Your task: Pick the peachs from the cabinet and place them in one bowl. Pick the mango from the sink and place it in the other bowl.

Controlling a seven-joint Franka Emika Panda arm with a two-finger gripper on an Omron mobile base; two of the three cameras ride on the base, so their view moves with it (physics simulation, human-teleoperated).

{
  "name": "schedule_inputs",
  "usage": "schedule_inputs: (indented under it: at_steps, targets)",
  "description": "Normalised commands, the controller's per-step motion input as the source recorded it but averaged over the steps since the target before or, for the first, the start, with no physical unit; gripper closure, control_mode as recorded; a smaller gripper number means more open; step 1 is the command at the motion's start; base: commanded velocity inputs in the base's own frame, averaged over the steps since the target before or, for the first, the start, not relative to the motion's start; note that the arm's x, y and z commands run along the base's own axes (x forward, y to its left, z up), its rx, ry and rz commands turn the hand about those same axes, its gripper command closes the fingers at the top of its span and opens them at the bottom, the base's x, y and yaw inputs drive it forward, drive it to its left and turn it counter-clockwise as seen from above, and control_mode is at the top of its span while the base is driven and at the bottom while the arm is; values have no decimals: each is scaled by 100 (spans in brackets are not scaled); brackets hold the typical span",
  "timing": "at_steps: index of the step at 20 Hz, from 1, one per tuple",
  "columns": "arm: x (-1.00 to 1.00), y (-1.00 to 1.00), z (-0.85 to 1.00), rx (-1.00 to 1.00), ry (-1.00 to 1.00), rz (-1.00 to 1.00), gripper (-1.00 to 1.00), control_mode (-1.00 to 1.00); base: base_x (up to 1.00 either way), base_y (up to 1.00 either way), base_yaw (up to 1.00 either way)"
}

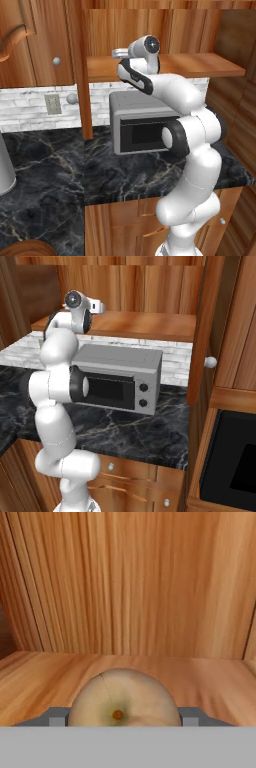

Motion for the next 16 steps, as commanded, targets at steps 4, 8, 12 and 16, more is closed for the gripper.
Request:
schedule_inputs:
  at_steps: [4, 8, 12, 16]
  targets:
    - [-29, -1, 24, 2, 3, 0, 100, -100, 0, 0, 0]
    - [-34, -6, 21, 0, 2, 0, 100, -100, 0, 0, 0]
    - [-39, -9, 14, 0, 0, 0, 100, -100, 0, 0, 0]
    - [-45, -11, 9, 0, 0, 0, 100, -100, 0, 0, 0]
